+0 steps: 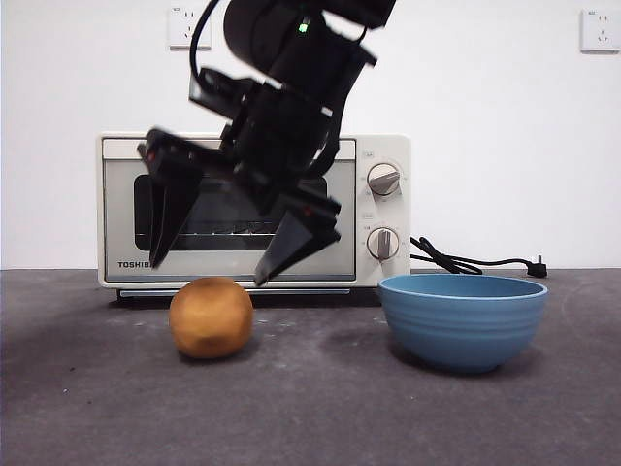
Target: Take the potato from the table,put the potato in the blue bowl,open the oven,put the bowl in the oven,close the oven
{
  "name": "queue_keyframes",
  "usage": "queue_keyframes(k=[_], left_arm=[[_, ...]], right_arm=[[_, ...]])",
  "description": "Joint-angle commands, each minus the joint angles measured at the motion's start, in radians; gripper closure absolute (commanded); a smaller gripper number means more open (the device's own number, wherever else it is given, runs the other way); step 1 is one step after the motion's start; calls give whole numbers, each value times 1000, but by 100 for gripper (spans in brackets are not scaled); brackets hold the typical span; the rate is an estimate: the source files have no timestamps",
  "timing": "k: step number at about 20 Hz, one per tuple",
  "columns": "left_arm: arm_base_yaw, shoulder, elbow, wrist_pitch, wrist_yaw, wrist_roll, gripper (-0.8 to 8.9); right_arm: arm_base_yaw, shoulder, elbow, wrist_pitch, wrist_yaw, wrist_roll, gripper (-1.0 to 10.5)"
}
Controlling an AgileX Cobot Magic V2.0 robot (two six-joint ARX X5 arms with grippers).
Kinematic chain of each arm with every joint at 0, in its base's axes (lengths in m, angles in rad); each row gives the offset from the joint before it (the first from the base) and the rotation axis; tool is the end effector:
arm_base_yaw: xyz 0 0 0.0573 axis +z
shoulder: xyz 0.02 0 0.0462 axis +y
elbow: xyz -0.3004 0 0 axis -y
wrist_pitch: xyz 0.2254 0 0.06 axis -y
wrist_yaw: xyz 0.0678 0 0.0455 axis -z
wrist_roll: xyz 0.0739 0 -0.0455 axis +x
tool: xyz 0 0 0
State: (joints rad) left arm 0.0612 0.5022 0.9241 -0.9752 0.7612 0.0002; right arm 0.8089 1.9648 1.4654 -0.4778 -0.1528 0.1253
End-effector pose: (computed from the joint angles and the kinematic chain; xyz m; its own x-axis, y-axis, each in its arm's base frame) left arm 0.0440 -0.0484 0.3314 0.6570 -0.6508 -0.3805 0.5416 0.7586 -0.3623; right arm 0.2961 0.3266 0.2089 0.2715 0.5051 -0.8193 -0.6963 0.6907 0.1951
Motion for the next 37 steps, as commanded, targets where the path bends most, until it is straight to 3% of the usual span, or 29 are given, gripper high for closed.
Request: queue_keyframes(k=[1, 6, 8, 13, 15, 20, 23, 31, 37], left_arm=[[-4, -1, 1, 0, -2, 13, 821], [-4, -1, 1, 1, -2, 13, 821], [-4, -1, 1, 1, -2, 13, 821], [-4, -1, 1, 1, -2, 13, 821], [-4, -1, 1, 1, -2, 13, 821], [-4, -1, 1, 1, -2, 27, 821], [-6, -1, 1, 1, -2, 27, 821], [-9, -1, 1, 2, -2, 29, 821], [-9, -1, 1, 1, -2, 30, 821]], right_arm=[[3, 39, 4, 15, 14, 18, 330], [12, 67, 4, 28, 26, 17, 393], [14, 67, 4, 26, 22, 17, 577], [13, 67, 4, 6, 25, 16, 803], [13, 66, 4, 13, 24, 14, 969], [10, -46, 4, -26, 37, -17, 963], [7, -180, 4, -117, 105, -57, 963], [-146, -435, -8, -420, 158, -122, 964], [-227, -454, -213, -333, 151, -127, 964]])
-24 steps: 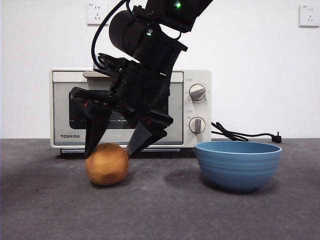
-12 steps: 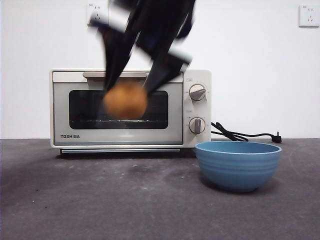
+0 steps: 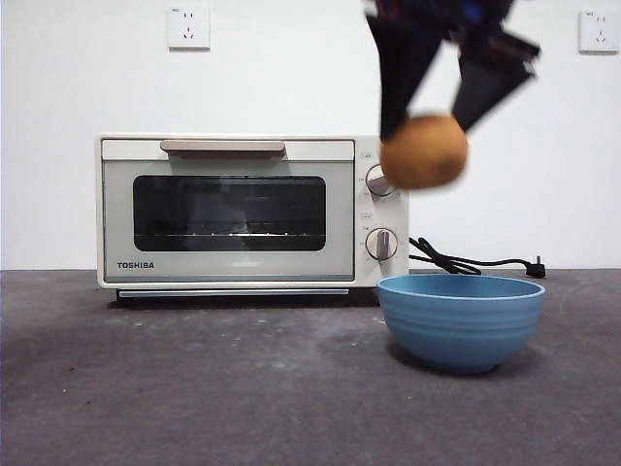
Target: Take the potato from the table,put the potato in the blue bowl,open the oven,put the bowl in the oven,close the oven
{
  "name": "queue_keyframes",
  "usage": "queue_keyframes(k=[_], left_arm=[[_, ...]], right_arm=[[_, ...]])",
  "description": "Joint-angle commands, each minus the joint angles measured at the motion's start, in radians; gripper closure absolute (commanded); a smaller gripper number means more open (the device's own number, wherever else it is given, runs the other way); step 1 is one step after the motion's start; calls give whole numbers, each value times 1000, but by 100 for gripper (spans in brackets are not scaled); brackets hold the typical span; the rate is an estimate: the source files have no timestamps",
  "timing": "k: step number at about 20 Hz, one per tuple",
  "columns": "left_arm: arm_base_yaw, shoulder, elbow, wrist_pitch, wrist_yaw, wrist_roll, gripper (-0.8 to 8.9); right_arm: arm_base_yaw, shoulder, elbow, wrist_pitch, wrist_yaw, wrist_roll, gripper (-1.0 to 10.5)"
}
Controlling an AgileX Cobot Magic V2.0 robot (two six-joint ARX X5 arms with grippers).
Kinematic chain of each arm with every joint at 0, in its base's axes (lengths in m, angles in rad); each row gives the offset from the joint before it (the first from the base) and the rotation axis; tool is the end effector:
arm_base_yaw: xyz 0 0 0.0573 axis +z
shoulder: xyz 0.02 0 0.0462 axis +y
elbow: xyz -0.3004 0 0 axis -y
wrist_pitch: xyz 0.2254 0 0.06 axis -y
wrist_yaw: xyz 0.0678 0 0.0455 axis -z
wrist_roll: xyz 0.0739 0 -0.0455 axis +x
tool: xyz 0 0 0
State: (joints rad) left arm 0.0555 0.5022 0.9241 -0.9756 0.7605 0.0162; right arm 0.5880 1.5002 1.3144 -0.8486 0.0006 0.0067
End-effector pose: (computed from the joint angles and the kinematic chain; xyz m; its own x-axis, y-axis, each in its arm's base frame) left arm 0.0437 -0.0486 0.3313 0.6535 -0.6540 -0.3810 0.5536 0.7563 -0.3486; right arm 0.2528 0.1685 0.2987 0.4255 0.2830 -0.8596 -0.5496 0.8354 0.0029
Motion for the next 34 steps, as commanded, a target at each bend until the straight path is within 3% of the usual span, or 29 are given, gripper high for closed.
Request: queue_keyframes(k=[1, 9, 15, 18, 21, 25, 30, 34], left_arm=[[-3, -1, 1, 1, -1, 14, 821], [-3, 0, 1, 2, -1, 14, 821], [-3, 0, 1, 1, -1, 14, 821], [-3, 0, 1, 0, -1, 14, 821], [-3, 0, 1, -2, -1, 14, 821], [-3, 0, 1, -12, -1, 14, 821], [-3, 9, 1, 16, -1, 14, 821], [-3, 37, 1, 43, -2, 14, 821]], right_arm=[[-8, 11, -111, 83, -2, -7, 964], [-23, 14, -362, 351, -24, 29, 963], [-59, 28, -377, 369, -32, 25, 963], [-59, 36, -378, 370, -84, 25, 962], [-59, 63, -378, 368, -106, 26, 879], [-58, 69, -378, 366, -106, 27, 685], [-58, 44, -378, 366, -105, 27, 683], [-58, -28, -378, 362, -105, 28, 491]])
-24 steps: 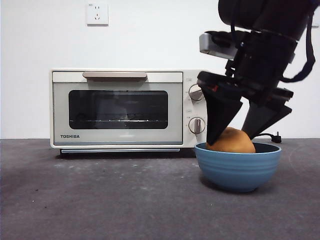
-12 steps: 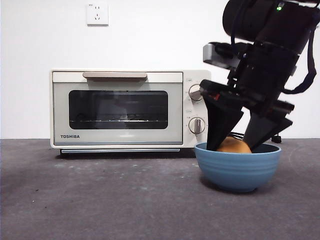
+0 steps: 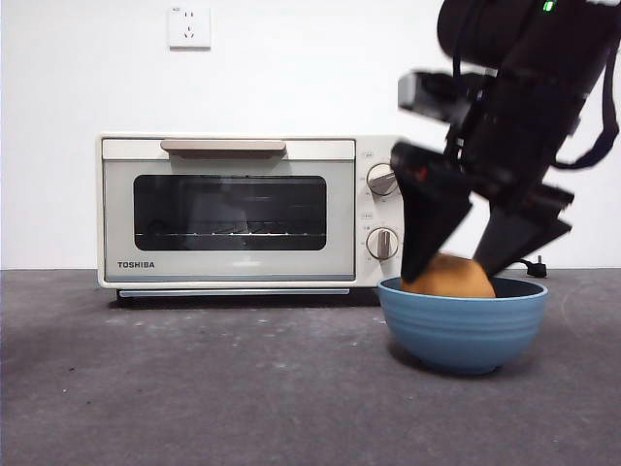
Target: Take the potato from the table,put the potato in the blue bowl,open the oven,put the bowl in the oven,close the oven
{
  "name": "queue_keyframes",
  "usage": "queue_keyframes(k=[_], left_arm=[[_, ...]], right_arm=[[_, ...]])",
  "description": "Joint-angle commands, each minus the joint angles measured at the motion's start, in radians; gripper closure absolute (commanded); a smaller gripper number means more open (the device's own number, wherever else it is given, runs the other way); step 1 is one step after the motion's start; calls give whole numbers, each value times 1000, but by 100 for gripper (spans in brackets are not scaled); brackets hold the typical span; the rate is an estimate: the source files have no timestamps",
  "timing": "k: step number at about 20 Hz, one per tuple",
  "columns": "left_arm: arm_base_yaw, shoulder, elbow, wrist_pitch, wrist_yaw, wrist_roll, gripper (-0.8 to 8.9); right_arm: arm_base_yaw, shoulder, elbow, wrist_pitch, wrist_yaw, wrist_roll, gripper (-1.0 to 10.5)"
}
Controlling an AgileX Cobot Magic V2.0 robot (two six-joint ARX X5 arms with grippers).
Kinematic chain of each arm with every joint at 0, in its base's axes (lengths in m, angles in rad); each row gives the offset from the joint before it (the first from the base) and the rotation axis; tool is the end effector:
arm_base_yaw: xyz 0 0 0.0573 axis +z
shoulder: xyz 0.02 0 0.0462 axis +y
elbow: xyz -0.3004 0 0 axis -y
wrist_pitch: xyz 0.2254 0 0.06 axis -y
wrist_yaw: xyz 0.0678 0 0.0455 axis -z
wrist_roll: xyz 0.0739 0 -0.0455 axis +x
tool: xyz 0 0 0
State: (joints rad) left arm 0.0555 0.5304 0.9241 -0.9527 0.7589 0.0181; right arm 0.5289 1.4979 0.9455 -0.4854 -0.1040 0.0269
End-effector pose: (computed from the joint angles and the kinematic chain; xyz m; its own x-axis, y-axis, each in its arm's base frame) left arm 0.0517 -0.0481 0.3329 0.6524 -0.6529 -0.3848 0.5517 0.7572 -0.3495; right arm 0.2493 0.1546 0.2142 0.3839 0.3446 -0.8566 -0.5272 0.8435 0.1030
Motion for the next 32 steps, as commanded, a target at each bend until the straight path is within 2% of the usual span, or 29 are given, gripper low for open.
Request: queue_keyframes(k=[1, 7, 9, 12, 17, 20, 24, 27, 29, 32], left_arm=[[-3, 23, 1, 40, 0, 11, 821], [-4, 122, 1, 142, 2, 8, 821], [-9, 161, 1, 228, 0, -6, 821], [-39, 259, 1, 414, -2, -82, 821], [-132, 445, 1, 681, -163, -106, 821], [-180, 590, 32, 808, -217, -99, 821], [-226, 789, 134, 879, -290, -60, 822], [-240, 930, 230, 882, -298, -25, 822], [-252, 1012, 287, 881, -339, -13, 822], [-260, 1086, 325, 880, -341, 8, 822]], right_arm=[[2, -48, -9, -4, 0, 8, 492], [2, -154, -9, -33, 1, 6, 492], [2, -198, -9, -56, 3, 8, 501], [0, -289, -9, -109, 9, 10, 501], [0, -445, -9, -258, 9, 27, 501], [0, -509, -9, -323, 10, 45, 501], [0, -566, -9, -404, 10, 70, 502], [0, -599, -9, -438, 10, 89, 502], [0, -620, -9, -444, 10, 100, 502], [0, -640, -9, -444, 10, 108, 505]])
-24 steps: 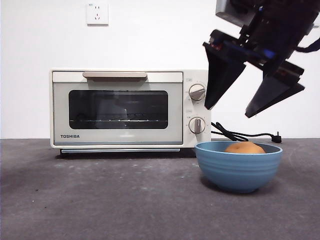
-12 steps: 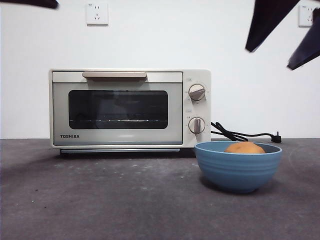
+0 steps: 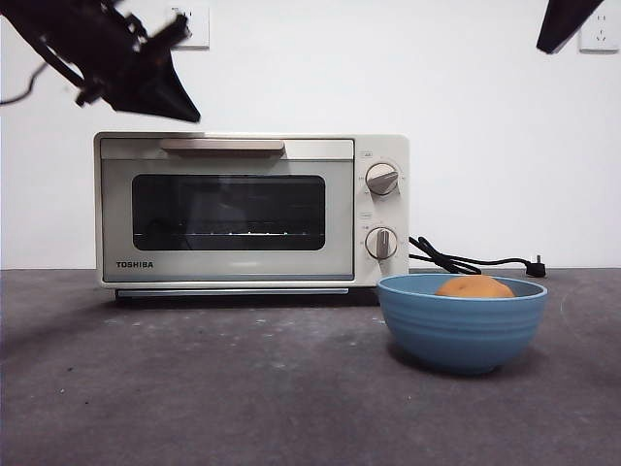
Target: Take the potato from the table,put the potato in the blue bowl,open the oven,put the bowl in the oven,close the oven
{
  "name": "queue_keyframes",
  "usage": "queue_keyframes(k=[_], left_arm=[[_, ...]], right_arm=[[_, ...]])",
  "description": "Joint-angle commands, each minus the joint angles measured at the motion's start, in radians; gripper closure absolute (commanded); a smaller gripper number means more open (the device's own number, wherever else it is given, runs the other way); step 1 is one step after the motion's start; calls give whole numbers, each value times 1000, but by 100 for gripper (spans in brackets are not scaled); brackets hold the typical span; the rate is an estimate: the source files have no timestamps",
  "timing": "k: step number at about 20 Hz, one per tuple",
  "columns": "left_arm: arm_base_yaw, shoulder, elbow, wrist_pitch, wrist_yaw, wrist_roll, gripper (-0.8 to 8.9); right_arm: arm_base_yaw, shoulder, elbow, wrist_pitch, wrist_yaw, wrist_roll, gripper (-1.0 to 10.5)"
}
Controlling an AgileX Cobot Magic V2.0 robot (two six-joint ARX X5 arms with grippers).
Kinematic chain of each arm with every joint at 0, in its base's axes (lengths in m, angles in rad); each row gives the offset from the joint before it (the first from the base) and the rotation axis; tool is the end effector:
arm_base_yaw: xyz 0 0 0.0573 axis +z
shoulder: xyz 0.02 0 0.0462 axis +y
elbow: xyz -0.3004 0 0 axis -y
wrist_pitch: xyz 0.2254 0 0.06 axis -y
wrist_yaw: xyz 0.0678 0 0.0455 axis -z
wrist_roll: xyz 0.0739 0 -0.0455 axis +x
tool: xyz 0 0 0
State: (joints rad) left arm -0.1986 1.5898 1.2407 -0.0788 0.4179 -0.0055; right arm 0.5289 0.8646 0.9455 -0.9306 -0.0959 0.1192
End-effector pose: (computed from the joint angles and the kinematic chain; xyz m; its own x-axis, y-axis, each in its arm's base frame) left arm 0.3678 -0.1046 0.3270 0.7351 -0.5619 -0.3793 0.5401 0.8236 -0.1734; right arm 0.1157 0.0758 0.3039 0.5191 0.4143 -0.7476 -0.4758 0.8667 0.1499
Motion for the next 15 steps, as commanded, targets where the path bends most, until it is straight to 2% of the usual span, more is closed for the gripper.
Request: queue_keyframes(k=[1, 7, 12, 15], left_arm=[[-10, 41, 8, 6, -3, 37, 822], [-23, 56, 8, -77, -25, 81, 822], [-63, 56, 8, -291, -16, 89, 822], [-88, 55, 8, -443, 9, 89, 821]], right_arm=[[0, -13, -9, 1, 9, 17, 505], [0, -17, -9, 2, 26, 21, 505], [0, -17, -9, 2, 34, 21, 505], [0, -17, -9, 1, 79, 21, 505]])
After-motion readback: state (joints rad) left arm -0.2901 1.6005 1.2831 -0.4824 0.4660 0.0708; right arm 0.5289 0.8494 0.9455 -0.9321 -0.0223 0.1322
